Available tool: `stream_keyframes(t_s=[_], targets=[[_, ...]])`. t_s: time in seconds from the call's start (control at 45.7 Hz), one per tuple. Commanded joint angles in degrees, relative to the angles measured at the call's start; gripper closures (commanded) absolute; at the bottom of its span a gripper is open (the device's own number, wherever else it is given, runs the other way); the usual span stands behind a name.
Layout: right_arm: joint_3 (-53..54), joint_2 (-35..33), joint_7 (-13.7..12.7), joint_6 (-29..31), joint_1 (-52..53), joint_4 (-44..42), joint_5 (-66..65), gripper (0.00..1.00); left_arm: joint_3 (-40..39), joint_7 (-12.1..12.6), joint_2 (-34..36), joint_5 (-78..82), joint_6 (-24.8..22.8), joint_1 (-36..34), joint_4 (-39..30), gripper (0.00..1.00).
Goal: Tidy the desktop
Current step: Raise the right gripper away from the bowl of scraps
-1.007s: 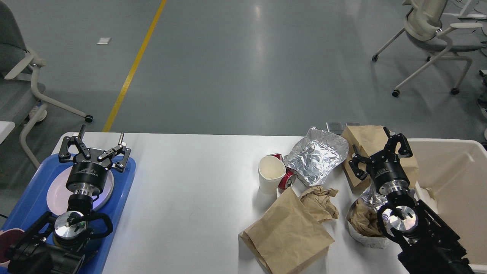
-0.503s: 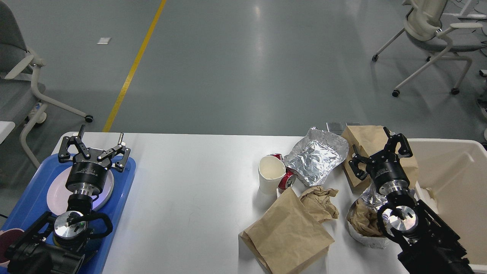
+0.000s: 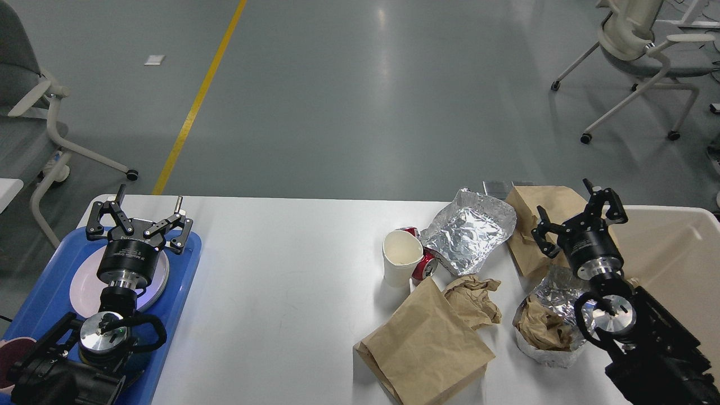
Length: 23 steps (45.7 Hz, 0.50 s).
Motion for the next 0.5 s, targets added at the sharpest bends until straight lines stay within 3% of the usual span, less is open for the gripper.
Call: stream_keyframes(t_s=[0.0,0.481], targets=[[0.19,-2.58,0.16,-0.13,1.55,0.09,0.23,0.0,0.0,0.0,0.0,0.03,0.0,-0.04,0.0,0.04],[-0.86,-1.97,-0.28,0.31,1.11,0.44,0.23,0.0,0.0,0.0,0.0,-0.06,0.0,0.05,0.0,0.04]])
